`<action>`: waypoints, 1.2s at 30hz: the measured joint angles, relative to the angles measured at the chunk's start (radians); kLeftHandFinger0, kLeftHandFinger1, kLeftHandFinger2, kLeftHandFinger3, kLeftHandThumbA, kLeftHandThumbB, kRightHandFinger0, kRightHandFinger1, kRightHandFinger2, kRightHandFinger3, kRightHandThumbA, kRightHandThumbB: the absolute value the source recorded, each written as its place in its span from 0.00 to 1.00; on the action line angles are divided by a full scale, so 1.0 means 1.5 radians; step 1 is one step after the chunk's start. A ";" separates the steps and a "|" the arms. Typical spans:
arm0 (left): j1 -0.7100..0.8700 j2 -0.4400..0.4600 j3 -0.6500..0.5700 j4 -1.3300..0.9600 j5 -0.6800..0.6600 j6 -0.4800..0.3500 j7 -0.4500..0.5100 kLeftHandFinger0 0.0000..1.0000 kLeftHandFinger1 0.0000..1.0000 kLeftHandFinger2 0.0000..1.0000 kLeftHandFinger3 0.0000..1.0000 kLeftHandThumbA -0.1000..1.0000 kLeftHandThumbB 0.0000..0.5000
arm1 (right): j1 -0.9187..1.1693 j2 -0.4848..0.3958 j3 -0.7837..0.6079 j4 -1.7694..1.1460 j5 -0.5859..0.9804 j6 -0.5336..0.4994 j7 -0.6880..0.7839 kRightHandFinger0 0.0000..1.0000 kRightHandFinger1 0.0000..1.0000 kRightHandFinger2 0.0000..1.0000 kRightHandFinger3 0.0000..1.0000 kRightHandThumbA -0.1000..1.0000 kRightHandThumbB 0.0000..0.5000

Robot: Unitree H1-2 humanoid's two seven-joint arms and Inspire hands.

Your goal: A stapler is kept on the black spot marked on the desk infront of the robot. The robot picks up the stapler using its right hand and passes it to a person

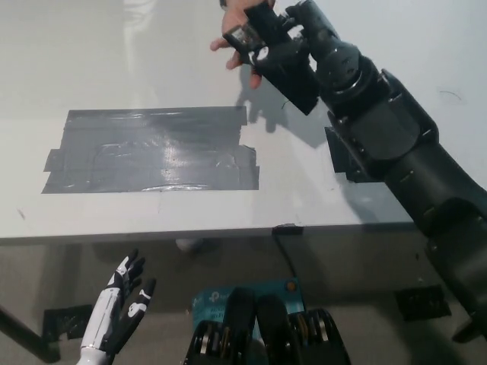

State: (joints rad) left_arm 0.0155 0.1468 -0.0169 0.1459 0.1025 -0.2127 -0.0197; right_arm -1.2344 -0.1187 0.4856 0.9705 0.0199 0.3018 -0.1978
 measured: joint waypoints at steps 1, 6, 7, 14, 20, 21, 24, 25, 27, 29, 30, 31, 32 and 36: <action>0.000 0.000 0.000 0.000 0.000 0.000 0.000 1.00 1.00 1.00 1.00 0.75 0.81 | 0.000 0.000 0.001 0.003 -0.003 -0.004 -0.003 0.01 0.20 0.48 0.36 1.00 0.19; 0.000 0.000 0.000 0.000 0.000 0.001 0.000 1.00 1.00 1.00 1.00 0.76 0.78 | 0.000 0.004 0.014 0.021 -0.048 -0.050 -0.046 0.00 0.10 0.39 0.36 1.00 0.18; 0.000 0.000 0.000 0.000 0.000 0.001 0.000 1.00 1.00 1.00 1.00 0.76 0.78 | 0.000 0.005 0.014 0.021 -0.051 -0.054 -0.049 0.00 0.09 0.38 0.36 1.00 0.18; -0.001 0.001 -0.001 -0.001 0.000 0.007 0.000 1.00 1.00 1.00 1.00 0.77 0.77 | -0.028 0.008 0.030 0.019 -0.121 -0.109 -0.096 0.59 0.78 1.00 1.00 0.96 0.59; -0.003 0.001 -0.002 -0.004 0.001 0.011 0.000 1.00 1.00 1.00 1.00 0.74 0.78 | -0.070 0.003 0.037 -0.040 -0.159 -0.112 -0.031 1.00 1.00 1.00 1.00 1.00 0.96; -0.003 0.001 -0.002 -0.004 0.001 0.011 0.000 1.00 1.00 1.00 1.00 0.74 0.78 | -0.071 0.002 0.037 -0.054 -0.163 -0.112 -0.017 1.00 1.00 1.00 1.00 1.00 1.00; -0.003 0.001 -0.002 -0.005 0.000 0.011 0.000 1.00 1.00 1.00 1.00 0.75 0.80 | -0.071 -0.003 0.037 -0.084 -0.169 -0.110 0.018 1.00 1.00 1.00 1.00 0.97 0.97; -0.003 0.001 -0.002 -0.005 0.000 0.011 0.000 1.00 1.00 1.00 1.00 0.75 0.80 | -0.071 -0.006 0.034 -0.099 -0.171 -0.108 0.032 1.00 1.00 1.00 1.00 0.96 0.97; -0.004 0.001 -0.002 -0.006 0.000 0.013 0.000 1.00 1.00 1.00 1.00 0.73 0.79 | -0.064 -0.019 0.018 -0.148 -0.171 -0.102 0.061 1.00 1.00 1.00 1.00 1.00 0.92; -0.004 0.001 -0.002 -0.006 0.000 0.015 0.000 1.00 1.00 1.00 1.00 0.72 0.77 | -0.057 -0.032 0.005 -0.193 -0.171 -0.094 0.081 1.00 1.00 1.00 1.00 1.00 0.92; -0.004 0.001 -0.002 -0.006 0.000 0.015 0.000 1.00 1.00 1.00 1.00 0.71 0.77 | -0.050 -0.041 -0.003 -0.226 -0.171 -0.088 0.090 1.00 1.00 1.00 1.00 1.00 0.94; -0.004 0.001 -0.002 -0.006 0.000 0.015 0.000 1.00 1.00 1.00 1.00 0.71 0.75 | -0.045 -0.048 -0.008 -0.250 -0.171 -0.084 0.097 1.00 1.00 1.00 1.00 1.00 0.97; -0.004 0.001 -0.002 -0.005 0.000 0.016 0.000 1.00 1.00 1.00 1.00 0.70 0.75 | -0.041 -0.052 -0.011 -0.262 -0.171 -0.082 0.099 1.00 1.00 1.00 1.00 1.00 0.95; -0.004 0.000 -0.002 -0.003 0.000 0.017 0.000 1.00 1.00 1.00 1.00 0.71 0.72 | -0.003 -0.082 -0.026 -0.361 -0.171 -0.067 0.120 1.00 1.00 1.00 1.00 1.00 0.86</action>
State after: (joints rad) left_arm 0.0100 0.1472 -0.0195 0.1421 0.1025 -0.1875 -0.0202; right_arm -1.2388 -0.2416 0.4471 0.4292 -0.2366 0.2017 -0.0174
